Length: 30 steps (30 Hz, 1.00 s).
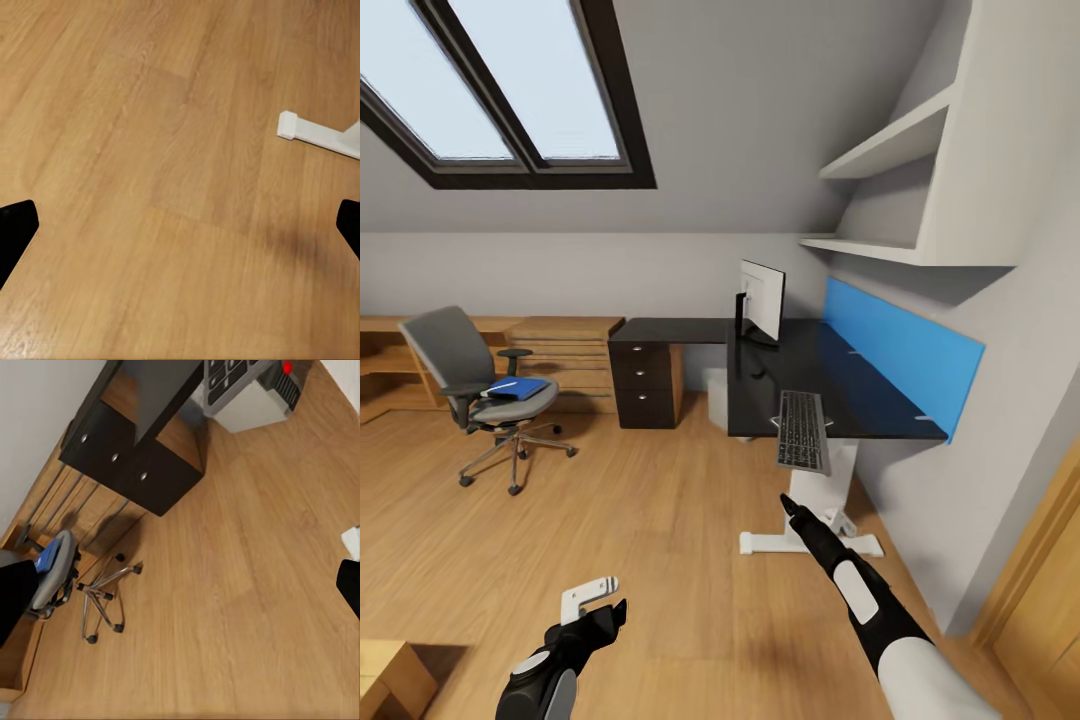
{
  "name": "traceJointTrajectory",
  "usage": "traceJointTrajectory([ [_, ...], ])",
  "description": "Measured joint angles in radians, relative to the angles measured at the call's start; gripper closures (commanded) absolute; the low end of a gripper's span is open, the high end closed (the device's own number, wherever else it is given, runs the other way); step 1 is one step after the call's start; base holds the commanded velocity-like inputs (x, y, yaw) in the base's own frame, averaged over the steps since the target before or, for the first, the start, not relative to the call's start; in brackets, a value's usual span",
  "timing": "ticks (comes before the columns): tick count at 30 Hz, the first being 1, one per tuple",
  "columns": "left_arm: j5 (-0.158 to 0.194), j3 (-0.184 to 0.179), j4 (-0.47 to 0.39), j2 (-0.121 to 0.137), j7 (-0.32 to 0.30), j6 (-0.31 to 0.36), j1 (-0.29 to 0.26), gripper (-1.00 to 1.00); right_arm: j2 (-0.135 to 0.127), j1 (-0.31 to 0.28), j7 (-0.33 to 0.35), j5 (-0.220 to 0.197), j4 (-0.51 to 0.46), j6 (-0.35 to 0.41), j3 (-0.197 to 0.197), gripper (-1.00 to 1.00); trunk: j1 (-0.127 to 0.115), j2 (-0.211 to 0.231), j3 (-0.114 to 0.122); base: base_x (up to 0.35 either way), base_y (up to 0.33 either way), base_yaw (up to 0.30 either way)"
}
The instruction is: In the bedroom, organize the workspace by keeping the computer under the desk, ensuring the monitor is on the desk, placing the keyboard on the desk next to the monitor, placing the mouse on the desk next to the keyboard, moving the folder from the swivel chair onto the desk next to the mouse, stacking the notebook on top of the folder with the pen on top of the notebook, and positioning the swivel chair next to the desk.
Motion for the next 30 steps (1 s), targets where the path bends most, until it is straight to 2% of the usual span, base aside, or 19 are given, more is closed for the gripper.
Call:
traceJointTrajectory([
  [12,0.0,0.0,0.0,0.0,0.0,0.001,0.0,-1.0,0.0,0.003,0.016,0.003,0.0,-0.008,0.0,-1.0,0.0,0.0,0.0,0.0,0.232,0.0],
  [19,0.0,0.0,0.0,0.0,0.0,0.001,0.0,-1.0,0.027,0.004,0.007,-0.002,0.015,-0.188,0.0,-1.0,0.0,0.0,0.0,0.0,0.019,0.0],
  [25,0.0,0.0,0.0,0.0,0.0,0.001,0.0,-1.0,0.036,0.004,0.006,-0.006,0.037,-0.345,-0.002,-1.0,0.0,0.0,0.0,0.0,0.003,0.0],
  [30,0.0,0.0,0.001,0.0,0.0,0.001,0.0,-1.0,0.038,0.004,0.005,-0.008,0.041,-0.431,-0.003,-1.0,0.0,0.0,0.0,0.0,0.0,0.0],
])
